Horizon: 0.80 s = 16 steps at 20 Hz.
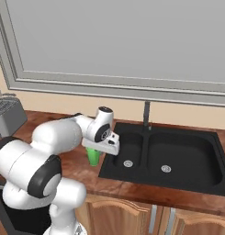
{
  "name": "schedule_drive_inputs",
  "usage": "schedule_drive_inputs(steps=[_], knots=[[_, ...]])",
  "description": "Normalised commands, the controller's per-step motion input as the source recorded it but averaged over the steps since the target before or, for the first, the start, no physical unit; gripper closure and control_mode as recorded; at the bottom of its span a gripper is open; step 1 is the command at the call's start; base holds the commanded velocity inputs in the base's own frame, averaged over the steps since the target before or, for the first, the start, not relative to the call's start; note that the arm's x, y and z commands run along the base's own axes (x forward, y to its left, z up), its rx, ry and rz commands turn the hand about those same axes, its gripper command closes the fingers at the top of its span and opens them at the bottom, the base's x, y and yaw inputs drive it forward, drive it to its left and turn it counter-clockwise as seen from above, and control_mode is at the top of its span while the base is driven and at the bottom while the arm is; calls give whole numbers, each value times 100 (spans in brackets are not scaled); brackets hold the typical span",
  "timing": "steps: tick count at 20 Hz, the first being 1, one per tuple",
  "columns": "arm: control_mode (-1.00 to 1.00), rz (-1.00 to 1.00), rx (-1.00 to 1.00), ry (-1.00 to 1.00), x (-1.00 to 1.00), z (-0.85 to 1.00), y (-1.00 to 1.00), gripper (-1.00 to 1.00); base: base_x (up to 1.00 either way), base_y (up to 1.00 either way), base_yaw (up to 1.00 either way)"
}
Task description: Pick the cup and bowl from the counter and place them on the counter next to the sink.
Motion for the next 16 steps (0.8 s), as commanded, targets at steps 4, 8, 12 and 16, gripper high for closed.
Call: schedule_drive_inputs(steps=[4, 8, 12, 16], knots=[[-100, 0, 0, 0, 0, -19, 0, 100, 0, 0, 0], [-100, -1, 0, 0, 0, -17, 0, 100, 0, 0, 0], [-100, -1, 0, 0, -1, -5, 1, 100, 0, 0, 0], [-100, 0, 0, 0, 0, 0, 1, -100, 0, 0, 0]])
